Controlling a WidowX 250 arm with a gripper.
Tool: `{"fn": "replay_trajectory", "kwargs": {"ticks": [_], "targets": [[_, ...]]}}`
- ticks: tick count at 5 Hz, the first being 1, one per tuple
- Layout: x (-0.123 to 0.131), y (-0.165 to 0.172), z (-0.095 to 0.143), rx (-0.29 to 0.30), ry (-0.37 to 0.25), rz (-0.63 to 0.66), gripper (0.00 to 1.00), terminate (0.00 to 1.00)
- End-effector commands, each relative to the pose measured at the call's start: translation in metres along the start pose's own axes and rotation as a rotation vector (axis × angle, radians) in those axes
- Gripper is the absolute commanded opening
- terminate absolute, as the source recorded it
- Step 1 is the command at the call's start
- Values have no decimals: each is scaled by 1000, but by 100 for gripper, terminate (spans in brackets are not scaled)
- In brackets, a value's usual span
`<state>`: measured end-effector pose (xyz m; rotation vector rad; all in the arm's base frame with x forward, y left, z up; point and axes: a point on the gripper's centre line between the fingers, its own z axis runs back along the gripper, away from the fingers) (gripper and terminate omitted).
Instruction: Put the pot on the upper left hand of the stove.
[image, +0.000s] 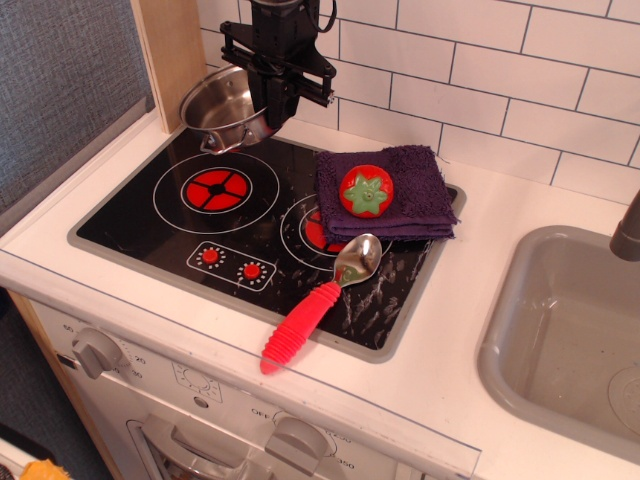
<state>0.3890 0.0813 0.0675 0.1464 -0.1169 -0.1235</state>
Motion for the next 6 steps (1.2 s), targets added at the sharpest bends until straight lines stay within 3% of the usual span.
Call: {"fn": "replay_trajectory", "kwargs": {"ticks": [1,2,3,4,6], "targets": [[-8,16,3,6,12,41,0,0],[-15,24,-4,1,46,74,0,0],[-17,28,-8,-9,62,94,100,0],[-15,24,-6,-22,45,90,100,0],[-14,9,28,-31,-66,61,100,0]]}}
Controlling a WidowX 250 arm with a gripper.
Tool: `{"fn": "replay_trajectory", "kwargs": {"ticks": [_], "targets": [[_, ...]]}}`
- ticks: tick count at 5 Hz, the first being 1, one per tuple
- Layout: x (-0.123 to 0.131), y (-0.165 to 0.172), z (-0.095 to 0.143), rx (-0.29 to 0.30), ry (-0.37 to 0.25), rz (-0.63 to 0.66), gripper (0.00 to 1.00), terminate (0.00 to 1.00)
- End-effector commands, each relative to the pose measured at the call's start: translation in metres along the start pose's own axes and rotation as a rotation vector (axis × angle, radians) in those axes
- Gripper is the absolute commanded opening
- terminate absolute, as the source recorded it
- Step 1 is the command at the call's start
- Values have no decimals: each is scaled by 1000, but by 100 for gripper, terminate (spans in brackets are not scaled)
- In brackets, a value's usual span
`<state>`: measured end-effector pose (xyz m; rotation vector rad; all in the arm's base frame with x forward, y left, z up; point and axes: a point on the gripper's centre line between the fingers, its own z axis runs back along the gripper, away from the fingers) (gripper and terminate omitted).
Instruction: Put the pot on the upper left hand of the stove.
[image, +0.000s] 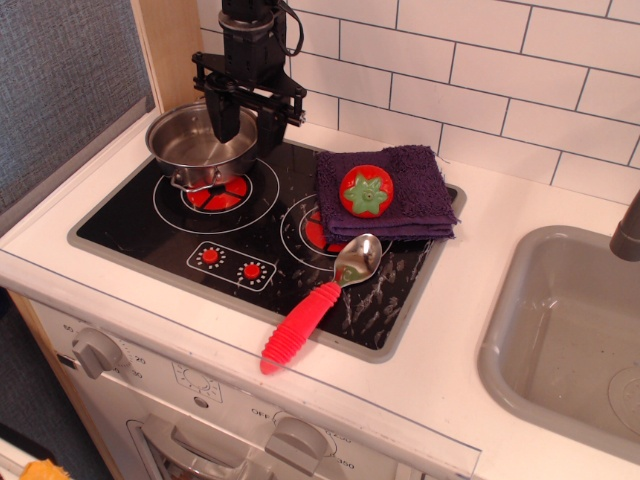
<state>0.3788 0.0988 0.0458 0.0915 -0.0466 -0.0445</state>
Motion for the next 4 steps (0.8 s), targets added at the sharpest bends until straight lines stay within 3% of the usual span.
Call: {"fn": "replay_trajectory", "kwargs": {"ticks": [1,2,3,4], "targets": [[-9,-11,58,9,-161,-36,100,0],[-10,-13,58,0,-160,-48,100,0],[-8,-12,56,-46,-163,-110,100,0],[-8,-12,56,-46,-163,-110,100,100]]}}
